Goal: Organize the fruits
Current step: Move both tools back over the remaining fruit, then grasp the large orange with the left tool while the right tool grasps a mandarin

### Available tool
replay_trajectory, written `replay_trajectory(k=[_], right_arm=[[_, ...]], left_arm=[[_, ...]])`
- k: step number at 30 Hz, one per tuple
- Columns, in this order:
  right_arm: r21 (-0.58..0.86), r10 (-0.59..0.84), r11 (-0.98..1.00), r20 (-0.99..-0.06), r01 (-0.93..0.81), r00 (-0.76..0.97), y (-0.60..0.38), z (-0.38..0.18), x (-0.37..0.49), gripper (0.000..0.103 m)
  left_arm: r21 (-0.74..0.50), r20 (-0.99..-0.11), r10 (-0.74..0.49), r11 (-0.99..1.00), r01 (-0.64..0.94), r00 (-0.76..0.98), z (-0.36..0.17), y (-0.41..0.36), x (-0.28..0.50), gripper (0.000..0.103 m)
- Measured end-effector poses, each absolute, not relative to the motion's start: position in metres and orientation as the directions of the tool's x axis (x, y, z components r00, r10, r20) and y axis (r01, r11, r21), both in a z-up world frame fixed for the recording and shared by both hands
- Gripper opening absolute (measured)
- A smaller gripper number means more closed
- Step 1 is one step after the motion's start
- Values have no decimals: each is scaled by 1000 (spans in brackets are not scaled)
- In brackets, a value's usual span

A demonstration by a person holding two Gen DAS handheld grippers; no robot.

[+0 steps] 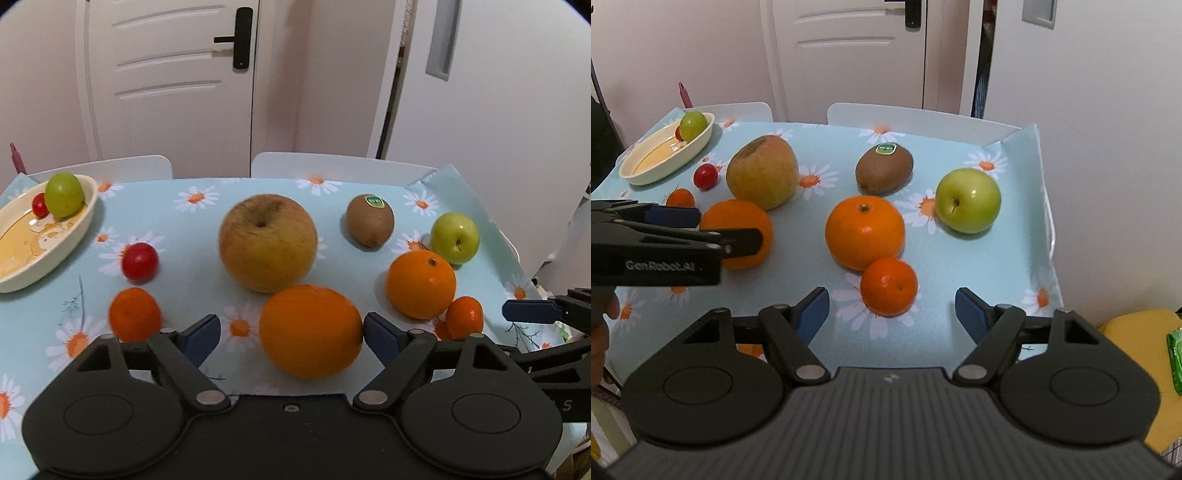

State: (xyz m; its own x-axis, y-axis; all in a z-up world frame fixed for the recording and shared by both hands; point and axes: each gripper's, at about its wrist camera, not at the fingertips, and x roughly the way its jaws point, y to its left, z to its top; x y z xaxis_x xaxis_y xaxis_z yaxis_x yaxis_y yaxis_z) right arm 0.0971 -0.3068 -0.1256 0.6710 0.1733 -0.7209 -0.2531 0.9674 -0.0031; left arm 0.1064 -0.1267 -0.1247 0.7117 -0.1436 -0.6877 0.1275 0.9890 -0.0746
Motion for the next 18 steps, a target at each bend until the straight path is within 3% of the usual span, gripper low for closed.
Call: replay_trajectory(k=[7,18], right_arm=[[15,188,966,-725,-257,663,-307,-130,100,85],[22,186,968,-732,-250,655,-307,-138,109,75]], left_arm=[[-103,-701,-177,984,148,691,-132,-131,109,67],[-42,-699,-163,982,187,696,-131,-136,103,65]])
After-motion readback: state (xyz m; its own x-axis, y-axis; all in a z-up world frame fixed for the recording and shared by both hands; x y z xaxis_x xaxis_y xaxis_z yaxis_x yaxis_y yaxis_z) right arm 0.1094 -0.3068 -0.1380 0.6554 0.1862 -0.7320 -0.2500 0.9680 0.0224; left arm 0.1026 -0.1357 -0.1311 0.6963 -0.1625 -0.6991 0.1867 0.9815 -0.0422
